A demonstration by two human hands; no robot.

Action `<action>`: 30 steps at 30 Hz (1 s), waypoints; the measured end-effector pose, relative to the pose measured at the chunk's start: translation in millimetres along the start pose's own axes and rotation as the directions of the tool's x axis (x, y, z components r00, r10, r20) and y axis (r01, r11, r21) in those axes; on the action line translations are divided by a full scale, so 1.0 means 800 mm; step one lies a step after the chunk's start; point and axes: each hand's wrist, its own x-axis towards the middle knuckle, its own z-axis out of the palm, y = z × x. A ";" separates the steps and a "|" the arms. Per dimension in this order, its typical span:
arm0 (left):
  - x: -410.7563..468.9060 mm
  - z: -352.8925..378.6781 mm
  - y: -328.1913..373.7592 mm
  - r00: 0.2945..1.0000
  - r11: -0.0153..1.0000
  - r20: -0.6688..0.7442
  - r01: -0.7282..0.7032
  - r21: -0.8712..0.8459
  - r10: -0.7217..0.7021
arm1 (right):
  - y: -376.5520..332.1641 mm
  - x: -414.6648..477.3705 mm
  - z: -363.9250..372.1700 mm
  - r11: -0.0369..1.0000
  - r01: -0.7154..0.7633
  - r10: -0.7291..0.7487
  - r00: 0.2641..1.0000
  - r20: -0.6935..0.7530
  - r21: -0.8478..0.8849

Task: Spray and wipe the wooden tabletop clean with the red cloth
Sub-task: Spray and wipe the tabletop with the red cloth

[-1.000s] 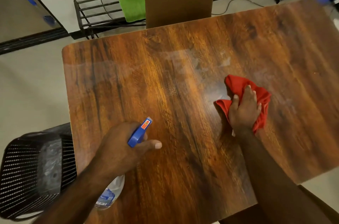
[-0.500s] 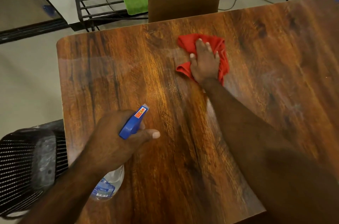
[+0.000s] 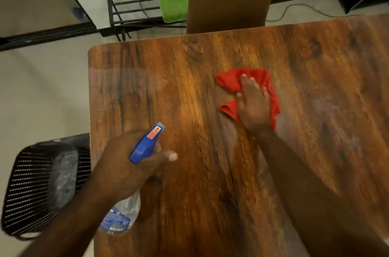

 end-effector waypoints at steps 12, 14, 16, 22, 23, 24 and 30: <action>-0.051 -0.079 -0.074 0.973 0.988 -0.172 0.148 -0.035 -0.152 | -0.187 -0.013 0.065 1.000 -0.025 0.025 0.999 0.036 0.004; -0.055 -0.088 -0.085 0.961 0.981 -0.200 0.183 -0.057 -0.191 | -0.246 -0.026 0.086 0.998 0.056 -0.056 0.996 0.067 0.004; -0.058 -0.094 -0.099 0.944 0.970 -0.227 0.232 -0.068 -0.241 | -0.299 -0.047 0.105 0.990 0.137 -0.139 0.986 0.090 0.027; -0.058 -0.115 -0.144 0.895 0.927 -0.241 0.356 -0.122 -0.376 | -0.290 -0.061 0.109 0.962 0.268 -0.271 0.960 0.076 0.047; -0.057 -0.120 -0.152 0.899 0.928 -0.229 0.354 -0.117 -0.372 | -0.271 -0.052 0.104 0.979 0.199 -0.201 0.979 0.039 0.042; -0.056 -0.124 -0.160 0.906 0.931 -0.215 0.347 -0.112 -0.364 | -0.255 -0.042 0.098 0.993 0.105 -0.105 0.994 0.006 0.044; -0.049 -0.151 -0.201 0.950 0.964 -0.162 0.261 -0.059 -0.267 | -0.262 0.009 0.103 0.985 -0.173 0.173 0.985 0.001 -0.014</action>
